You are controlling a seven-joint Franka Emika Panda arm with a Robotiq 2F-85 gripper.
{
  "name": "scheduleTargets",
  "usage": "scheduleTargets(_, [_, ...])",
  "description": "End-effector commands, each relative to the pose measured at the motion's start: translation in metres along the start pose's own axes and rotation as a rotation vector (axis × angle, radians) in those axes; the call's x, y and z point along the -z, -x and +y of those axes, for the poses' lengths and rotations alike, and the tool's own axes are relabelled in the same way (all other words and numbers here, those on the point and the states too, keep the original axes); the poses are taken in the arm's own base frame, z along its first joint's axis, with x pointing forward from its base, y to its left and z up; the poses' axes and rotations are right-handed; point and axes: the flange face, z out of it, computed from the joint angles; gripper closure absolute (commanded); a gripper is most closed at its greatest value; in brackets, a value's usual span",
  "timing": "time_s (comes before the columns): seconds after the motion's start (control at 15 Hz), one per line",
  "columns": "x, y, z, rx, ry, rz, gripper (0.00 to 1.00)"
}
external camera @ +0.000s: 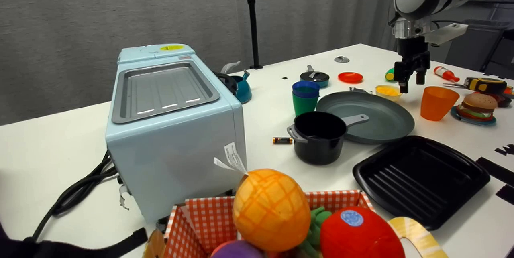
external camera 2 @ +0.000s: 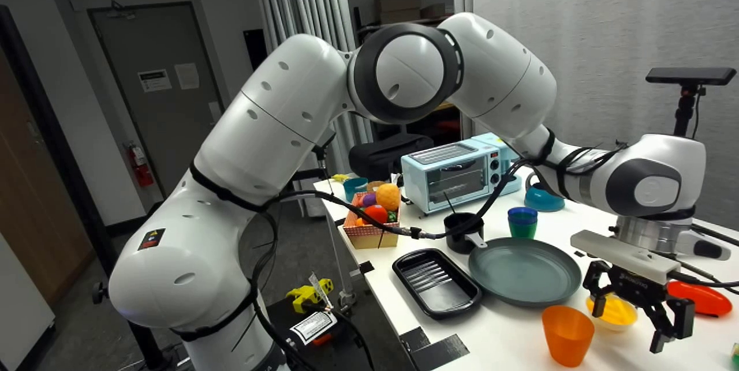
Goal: Pour the things in the white bowl onto the plate
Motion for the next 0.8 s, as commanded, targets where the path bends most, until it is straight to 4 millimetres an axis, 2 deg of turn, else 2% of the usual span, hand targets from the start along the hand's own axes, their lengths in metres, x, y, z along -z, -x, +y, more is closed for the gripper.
scheduleTargets(0.0, [0.000,-0.001,0.001,0.000,0.000,-0.001,0.00])
scheduleTargets(0.4, [0.001,-0.003,0.001,-0.005,-0.003,0.008,0.00])
scheduleTargets(0.73, [0.011,-0.012,0.006,-0.014,0.002,0.035,0.00])
